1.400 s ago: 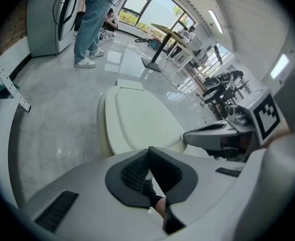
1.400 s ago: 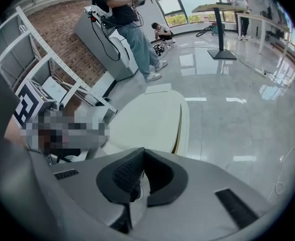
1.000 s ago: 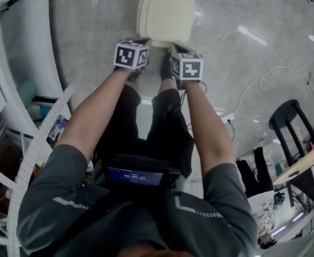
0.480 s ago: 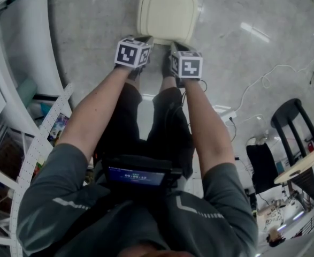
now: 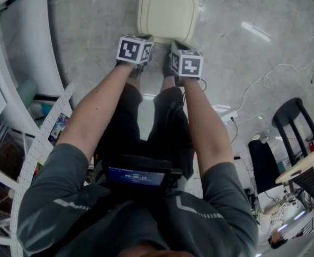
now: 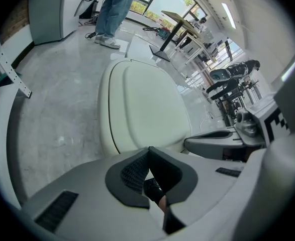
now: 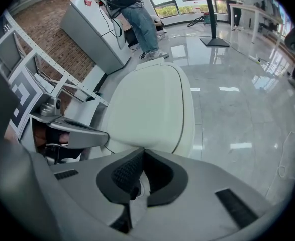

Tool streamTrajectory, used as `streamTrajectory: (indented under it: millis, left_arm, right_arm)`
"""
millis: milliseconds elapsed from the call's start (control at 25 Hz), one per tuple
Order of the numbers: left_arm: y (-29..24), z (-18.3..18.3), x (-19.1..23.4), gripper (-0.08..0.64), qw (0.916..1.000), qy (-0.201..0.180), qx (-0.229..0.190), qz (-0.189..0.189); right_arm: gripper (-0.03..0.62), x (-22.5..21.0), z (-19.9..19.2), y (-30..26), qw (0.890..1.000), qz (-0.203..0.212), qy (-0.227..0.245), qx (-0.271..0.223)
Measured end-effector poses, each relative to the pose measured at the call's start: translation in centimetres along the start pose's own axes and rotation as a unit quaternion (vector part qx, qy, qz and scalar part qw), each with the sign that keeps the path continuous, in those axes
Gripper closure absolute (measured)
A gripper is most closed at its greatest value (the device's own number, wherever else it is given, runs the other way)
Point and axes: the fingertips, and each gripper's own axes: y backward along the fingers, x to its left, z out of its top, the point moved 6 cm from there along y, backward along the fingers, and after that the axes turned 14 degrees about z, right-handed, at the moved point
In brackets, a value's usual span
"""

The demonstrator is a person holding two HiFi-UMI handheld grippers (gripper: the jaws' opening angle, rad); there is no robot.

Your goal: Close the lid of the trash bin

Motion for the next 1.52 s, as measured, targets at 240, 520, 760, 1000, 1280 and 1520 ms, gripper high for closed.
streamTrajectory:
  millis: [240,520,760,1000,1280,1520]
  left_arm:
    - [0.1,0.2,-0.1,0.56,0.9999,-0.009,-0.002,0.009]
    - [2.7,2.7,-1.3,0.561,0.9967,-0.031,-0.075,0.004]
    - [7.2,5.4,-1.3,0.561,0.9924,-0.043,-0.116,0.006]
    - [14.2,10.0,-2.0,0.561,0.9798,-0.05,-0.194,-0.001]
    - [22.6,11.3,-3.1,0.561,0.9668,0.004,-0.253,-0.035]
    - [29.2,12.6,-4.1,0.561,0.948,-0.003,-0.316,-0.041]
  right_arm:
    - [0.583,-0.3,0.1,-0.1,1.0,0.01,-0.015,0.002]
    - [0.583,0.5,1.8,2.3,0.999,0.012,-0.017,-0.05]
    - [0.583,2.8,4.8,5.6,0.996,0.014,0.034,-0.077]
    - [0.583,6.5,8.2,10.4,0.988,0.028,0.102,-0.11]
    - [0.583,10.9,10.3,16.9,0.976,0.032,0.16,-0.141]
    - [0.583,13.3,12.9,22.8,0.963,0.048,0.181,-0.193]
